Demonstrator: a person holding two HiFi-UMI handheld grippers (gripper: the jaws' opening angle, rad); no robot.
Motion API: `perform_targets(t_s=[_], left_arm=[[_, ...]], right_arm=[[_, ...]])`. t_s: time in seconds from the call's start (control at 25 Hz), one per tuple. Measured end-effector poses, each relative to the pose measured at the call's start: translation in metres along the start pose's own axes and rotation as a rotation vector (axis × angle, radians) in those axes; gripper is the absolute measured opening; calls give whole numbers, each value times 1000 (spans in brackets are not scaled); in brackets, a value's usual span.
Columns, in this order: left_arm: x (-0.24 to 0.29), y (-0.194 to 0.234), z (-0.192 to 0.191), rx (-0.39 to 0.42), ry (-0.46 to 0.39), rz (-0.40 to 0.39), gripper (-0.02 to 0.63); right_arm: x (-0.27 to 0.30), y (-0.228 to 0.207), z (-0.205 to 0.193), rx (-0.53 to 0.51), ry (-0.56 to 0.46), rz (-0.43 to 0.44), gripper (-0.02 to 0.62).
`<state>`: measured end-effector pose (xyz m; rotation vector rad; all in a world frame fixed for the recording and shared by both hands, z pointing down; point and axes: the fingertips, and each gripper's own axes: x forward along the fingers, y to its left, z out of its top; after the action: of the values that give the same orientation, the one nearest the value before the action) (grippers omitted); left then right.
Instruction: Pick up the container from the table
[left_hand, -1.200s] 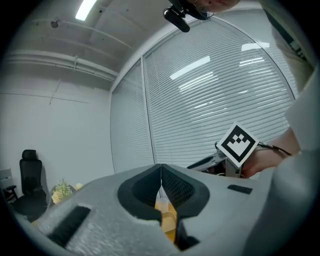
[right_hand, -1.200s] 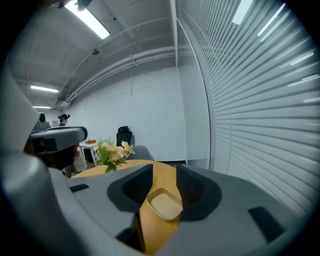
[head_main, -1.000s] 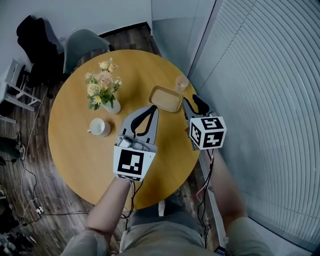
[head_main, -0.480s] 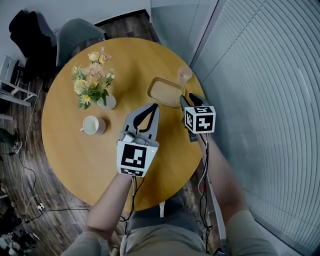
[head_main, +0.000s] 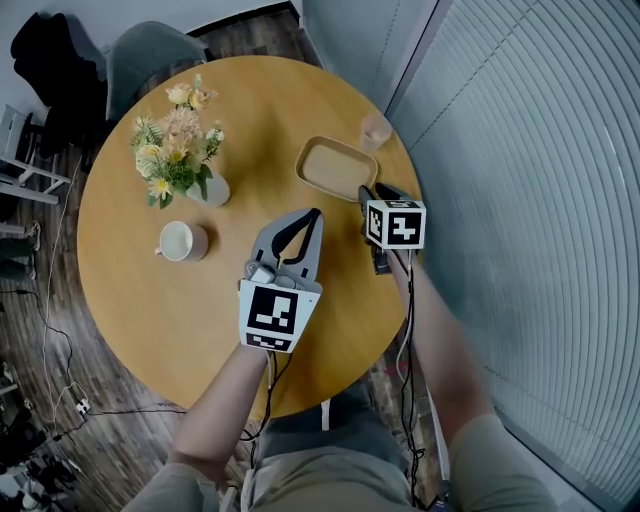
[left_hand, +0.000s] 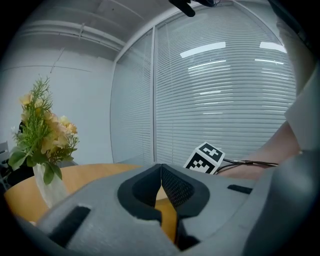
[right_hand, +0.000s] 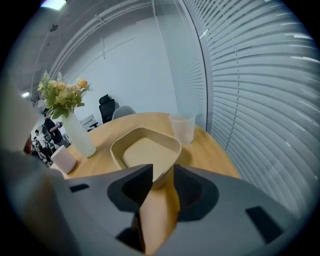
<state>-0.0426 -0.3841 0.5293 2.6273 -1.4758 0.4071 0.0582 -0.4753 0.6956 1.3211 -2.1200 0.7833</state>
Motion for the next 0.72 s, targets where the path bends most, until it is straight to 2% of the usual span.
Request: perform_targets(t_s=[0.36, 0.6, 0.72], left_arm=[[-1, -6, -19, -20, 28, -14, 20], [-1, -10, -26, -26, 38, -16, 20], [-1, -13, -26, -25, 41, -18, 20]], right_arm=[[-8, 3, -14, 60, 29, 15, 125], [-8, 3, -26, 72, 78, 50, 53], [-12, 1, -32, 65, 91, 48, 44]])
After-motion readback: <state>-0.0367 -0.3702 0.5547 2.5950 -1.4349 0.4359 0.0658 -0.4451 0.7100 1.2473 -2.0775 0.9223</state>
